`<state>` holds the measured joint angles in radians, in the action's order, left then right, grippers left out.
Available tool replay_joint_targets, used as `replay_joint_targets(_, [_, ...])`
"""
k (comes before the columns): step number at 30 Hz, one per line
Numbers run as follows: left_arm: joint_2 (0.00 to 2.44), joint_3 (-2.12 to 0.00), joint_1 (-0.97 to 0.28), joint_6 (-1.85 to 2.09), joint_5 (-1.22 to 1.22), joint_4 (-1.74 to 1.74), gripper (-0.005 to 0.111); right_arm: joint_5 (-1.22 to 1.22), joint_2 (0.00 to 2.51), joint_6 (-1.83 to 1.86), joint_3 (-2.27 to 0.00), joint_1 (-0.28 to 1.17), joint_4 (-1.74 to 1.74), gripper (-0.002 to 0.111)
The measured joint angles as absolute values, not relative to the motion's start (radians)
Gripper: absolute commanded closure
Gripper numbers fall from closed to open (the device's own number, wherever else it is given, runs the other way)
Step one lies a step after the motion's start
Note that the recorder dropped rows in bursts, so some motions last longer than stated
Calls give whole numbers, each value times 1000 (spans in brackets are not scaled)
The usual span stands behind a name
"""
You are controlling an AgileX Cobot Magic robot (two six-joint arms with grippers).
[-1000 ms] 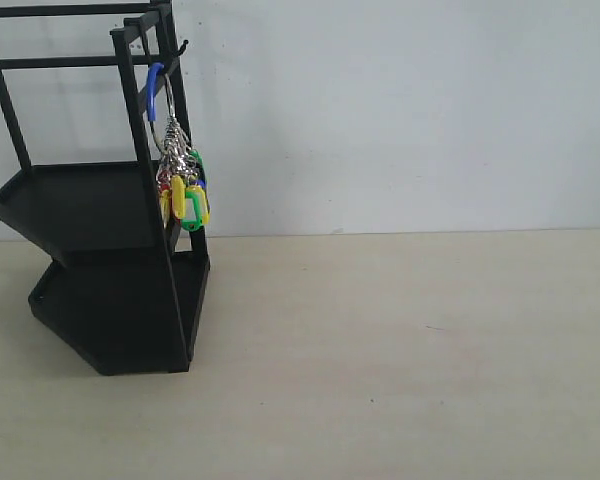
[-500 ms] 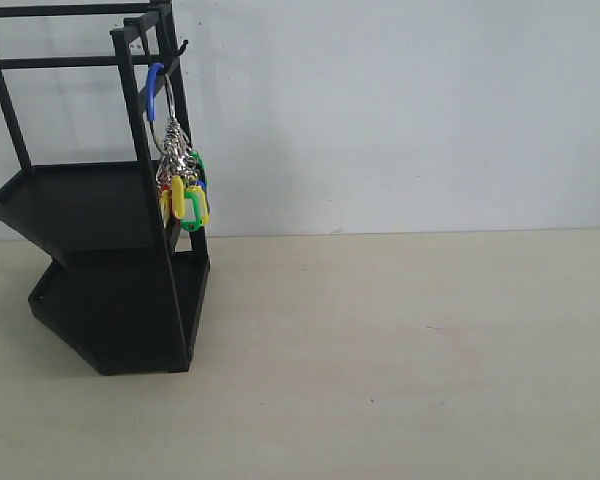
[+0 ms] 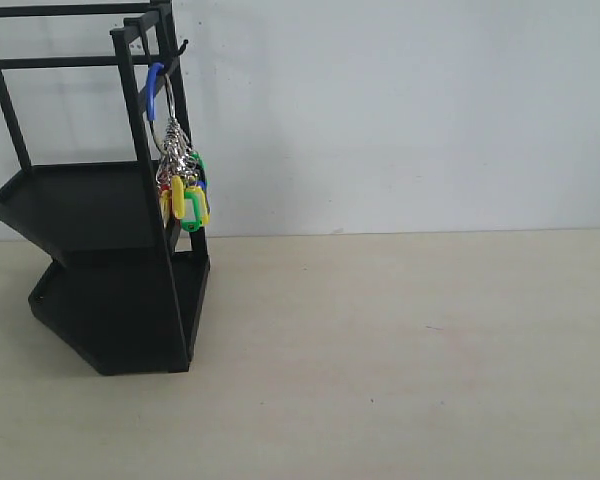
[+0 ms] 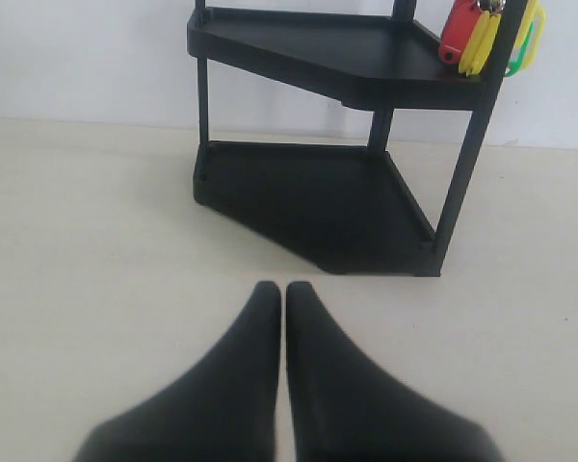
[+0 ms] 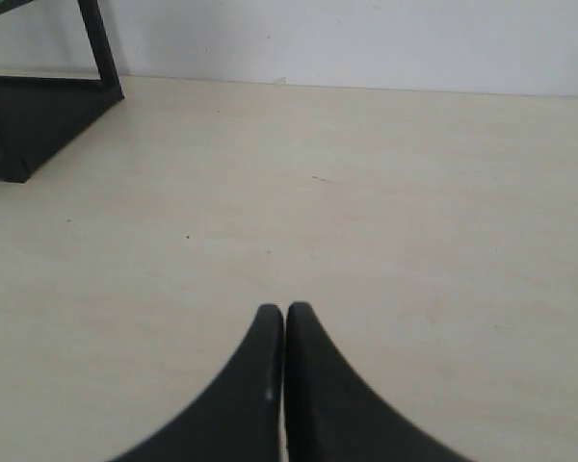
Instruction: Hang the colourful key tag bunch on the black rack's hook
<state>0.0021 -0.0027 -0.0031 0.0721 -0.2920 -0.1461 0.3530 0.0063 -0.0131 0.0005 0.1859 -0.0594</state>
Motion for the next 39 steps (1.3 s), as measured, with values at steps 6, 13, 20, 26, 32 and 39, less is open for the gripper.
replay_joint_targets(6, [2,-3,-3,72,-292,-146,102,366,6,-18,0,120,-58,108])
replay_joint_targets(13, [2,-3,-3,72,-292,-146,102,370,5,-18,0,68,-55,108])
replay_joint_targets(20, [2,-3,-3,72,-292,-146,102,372,5,-23,0,3,-55,108])
replay_joint_targets(26, [2,-3,-3,72,-292,-146,102,361,5,-26,0,2,-57,108])
replay_joint_targets(32, [2,-3,-3,72,-292,-146,102,361,5,-28,0,2,-57,108])
replay_joint_targets(39, [2,-3,-3,72,-292,-146,102,361,5,-28,0,0,-57,108])
